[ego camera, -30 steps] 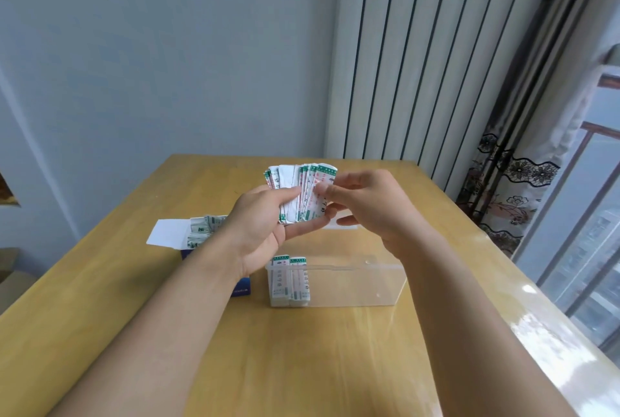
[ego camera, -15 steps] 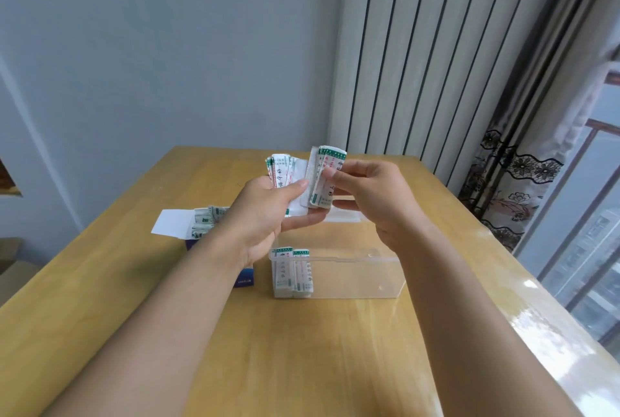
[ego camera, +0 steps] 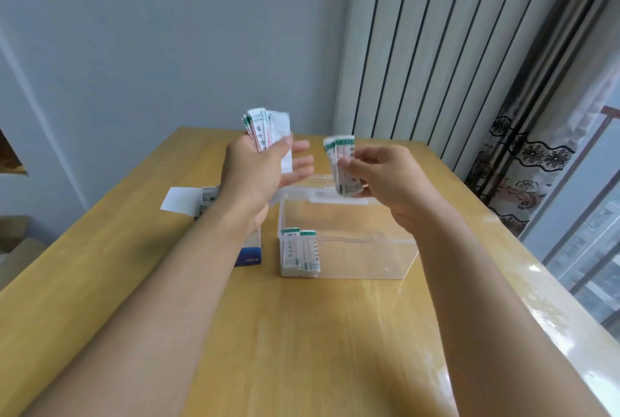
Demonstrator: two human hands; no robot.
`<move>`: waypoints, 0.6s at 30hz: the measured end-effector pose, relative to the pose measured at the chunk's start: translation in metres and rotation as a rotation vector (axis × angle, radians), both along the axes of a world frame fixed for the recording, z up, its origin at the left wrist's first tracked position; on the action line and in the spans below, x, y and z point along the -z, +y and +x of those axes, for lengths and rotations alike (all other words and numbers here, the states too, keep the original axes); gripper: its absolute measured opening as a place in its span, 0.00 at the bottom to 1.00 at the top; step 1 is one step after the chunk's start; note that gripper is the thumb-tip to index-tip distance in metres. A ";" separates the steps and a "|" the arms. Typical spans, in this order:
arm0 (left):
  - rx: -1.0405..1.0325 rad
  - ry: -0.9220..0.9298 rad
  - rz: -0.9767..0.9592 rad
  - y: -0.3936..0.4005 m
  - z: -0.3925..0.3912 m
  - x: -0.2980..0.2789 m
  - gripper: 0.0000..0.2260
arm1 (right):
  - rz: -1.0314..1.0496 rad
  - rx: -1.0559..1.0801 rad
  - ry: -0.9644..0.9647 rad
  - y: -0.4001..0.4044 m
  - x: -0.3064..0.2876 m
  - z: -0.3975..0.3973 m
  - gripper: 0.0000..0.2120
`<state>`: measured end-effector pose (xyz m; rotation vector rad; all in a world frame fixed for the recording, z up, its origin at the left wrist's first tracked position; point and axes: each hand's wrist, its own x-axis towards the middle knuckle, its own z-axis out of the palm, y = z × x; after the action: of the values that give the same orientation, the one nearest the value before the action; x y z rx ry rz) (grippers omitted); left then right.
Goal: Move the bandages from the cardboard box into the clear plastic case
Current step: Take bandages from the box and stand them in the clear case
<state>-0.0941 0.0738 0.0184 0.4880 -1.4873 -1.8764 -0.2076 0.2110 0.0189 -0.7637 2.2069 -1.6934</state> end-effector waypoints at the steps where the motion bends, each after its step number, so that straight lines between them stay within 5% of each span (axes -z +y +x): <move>1: -0.005 0.029 0.011 -0.001 0.001 -0.002 0.13 | 0.138 -0.003 0.045 0.000 0.004 -0.001 0.09; 5: 0.024 0.073 0.043 -0.001 0.004 -0.003 0.12 | 0.558 -0.005 0.217 -0.011 0.022 0.006 0.11; 18: 0.091 0.126 0.061 -0.005 0.005 -0.005 0.12 | 1.010 -0.177 0.270 -0.032 0.012 0.034 0.23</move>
<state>-0.0896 0.0689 0.0235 0.3288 -1.3937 -1.9900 -0.1735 0.1795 0.0071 -0.8539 2.6142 -0.2590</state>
